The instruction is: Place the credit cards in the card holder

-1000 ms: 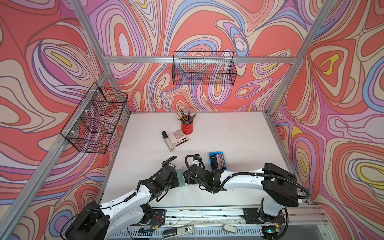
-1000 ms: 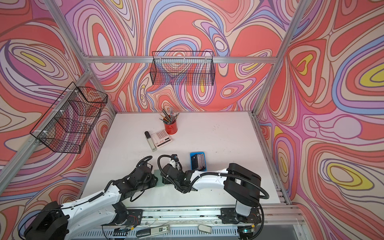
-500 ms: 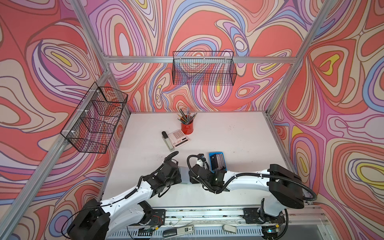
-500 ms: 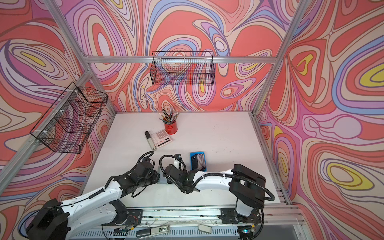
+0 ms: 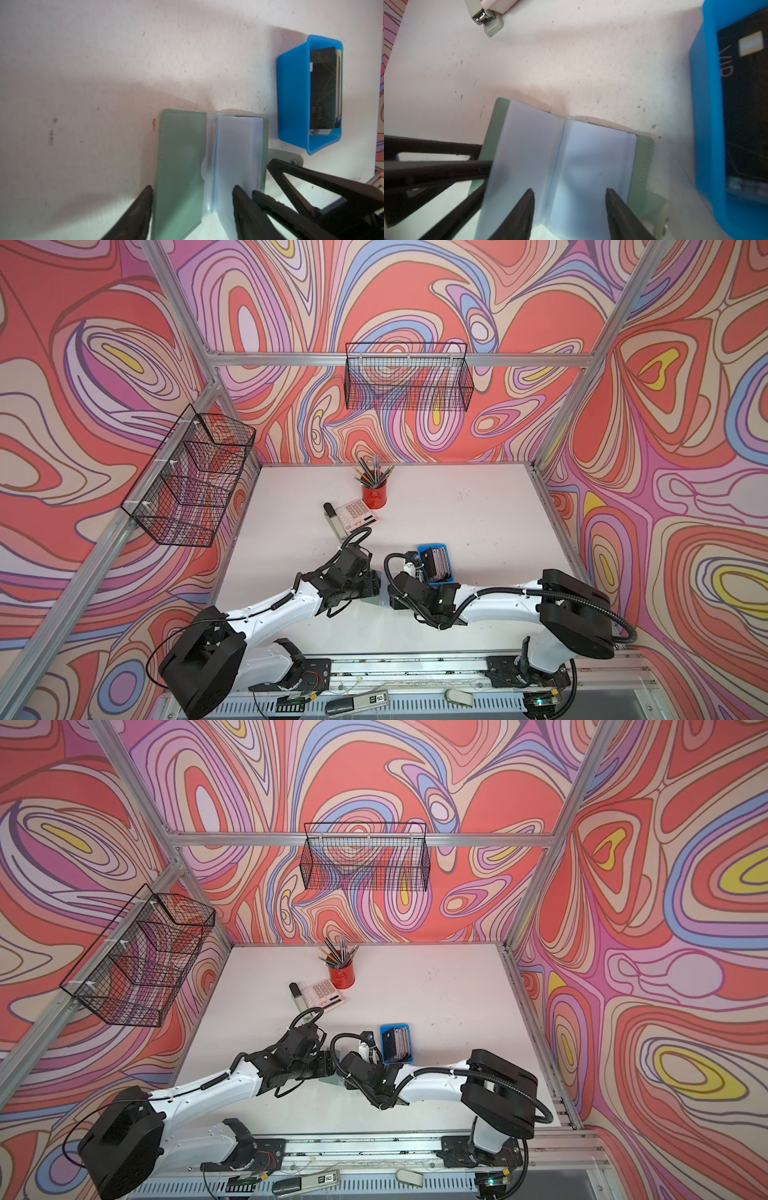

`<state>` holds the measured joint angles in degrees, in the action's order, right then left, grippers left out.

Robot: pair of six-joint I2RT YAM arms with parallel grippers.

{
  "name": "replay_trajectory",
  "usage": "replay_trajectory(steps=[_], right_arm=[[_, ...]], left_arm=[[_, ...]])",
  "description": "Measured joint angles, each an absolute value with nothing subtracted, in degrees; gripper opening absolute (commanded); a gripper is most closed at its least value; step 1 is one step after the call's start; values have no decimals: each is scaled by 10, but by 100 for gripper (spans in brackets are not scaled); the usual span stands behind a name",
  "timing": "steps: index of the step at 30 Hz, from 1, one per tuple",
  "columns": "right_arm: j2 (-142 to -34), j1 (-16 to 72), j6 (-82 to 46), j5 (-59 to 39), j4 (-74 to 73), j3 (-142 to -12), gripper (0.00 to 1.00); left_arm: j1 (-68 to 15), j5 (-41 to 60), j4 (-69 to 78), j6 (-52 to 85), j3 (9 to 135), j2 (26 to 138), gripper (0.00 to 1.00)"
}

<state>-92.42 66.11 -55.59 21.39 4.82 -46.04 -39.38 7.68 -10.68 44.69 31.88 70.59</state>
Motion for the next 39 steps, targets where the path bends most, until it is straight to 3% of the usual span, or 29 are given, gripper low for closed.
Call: replay_trajectory(steps=[2, 11, 16, 23, 32, 39], right_arm=[[-903, 661, -556, 215, 47, -453, 59], [-828, 656, -564, 231, 53, -427, 57], [-824, 656, -568, 232, 55, -427, 53], [-838, 649, -578, 211, 26, -408, 51], [-873, 618, -590, 180, -5, -369, 49], [-884, 615, -591, 173, -18, -369, 48]], left_arm=[[-398, 87, -101, 441, 319, 708, 100], [-439, 74, -105, 419, 343, 752, 99], [-451, 71, -102, 417, 351, 789, 89], [-453, 43, -102, 424, 352, 788, 64], [-454, -2, -109, 444, 323, 688, 57], [-442, 1, -100, 451, 298, 688, 49]])
